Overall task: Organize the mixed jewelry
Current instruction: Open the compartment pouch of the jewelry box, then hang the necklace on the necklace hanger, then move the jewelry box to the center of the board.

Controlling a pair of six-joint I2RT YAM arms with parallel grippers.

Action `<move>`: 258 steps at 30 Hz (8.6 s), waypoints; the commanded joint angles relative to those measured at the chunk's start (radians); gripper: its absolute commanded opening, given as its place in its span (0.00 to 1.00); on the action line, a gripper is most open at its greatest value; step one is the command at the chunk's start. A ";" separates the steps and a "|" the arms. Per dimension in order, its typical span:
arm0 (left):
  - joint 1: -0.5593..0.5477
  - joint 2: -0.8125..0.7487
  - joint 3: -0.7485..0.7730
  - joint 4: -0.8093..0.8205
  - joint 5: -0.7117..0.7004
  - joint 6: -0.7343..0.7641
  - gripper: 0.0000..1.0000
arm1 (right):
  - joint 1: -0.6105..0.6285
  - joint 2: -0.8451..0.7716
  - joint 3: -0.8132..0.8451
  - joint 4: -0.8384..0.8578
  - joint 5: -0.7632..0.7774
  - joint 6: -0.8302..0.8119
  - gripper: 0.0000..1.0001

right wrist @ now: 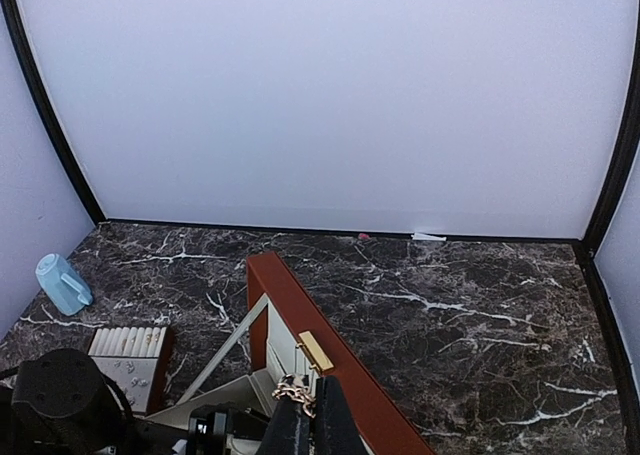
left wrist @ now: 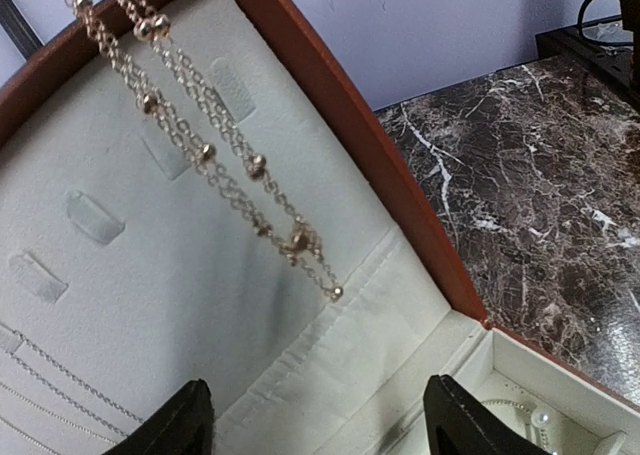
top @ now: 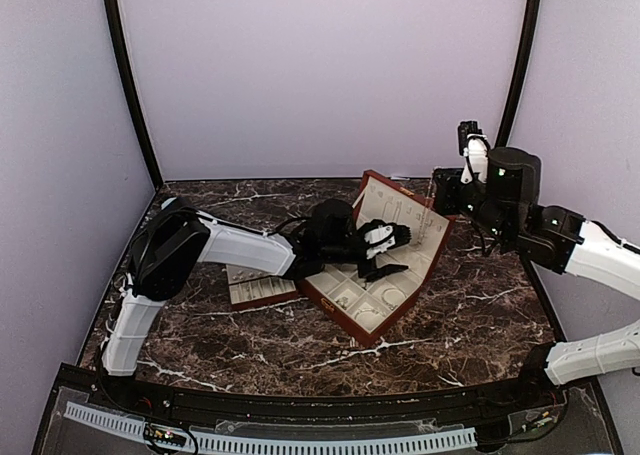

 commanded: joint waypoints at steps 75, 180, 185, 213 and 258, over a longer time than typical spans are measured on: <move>-0.044 -0.015 -0.060 0.079 -0.105 -0.075 0.00 | 0.010 0.239 0.059 -0.103 -0.052 0.009 0.00; -0.048 -0.007 -0.043 0.204 -0.053 -0.205 0.00 | -0.088 0.502 0.341 -0.523 0.234 0.230 0.13; -0.048 0.000 -0.050 0.209 -0.074 -0.203 0.00 | -0.088 0.449 0.331 -0.506 0.165 0.221 0.17; -0.049 -0.007 -0.051 0.203 -0.121 -0.208 0.22 | -0.094 0.157 0.210 -0.325 -0.213 0.126 0.37; 0.079 -0.473 -0.473 0.071 -0.327 -0.846 0.82 | -0.185 0.100 -0.104 -0.190 -0.259 -0.077 0.88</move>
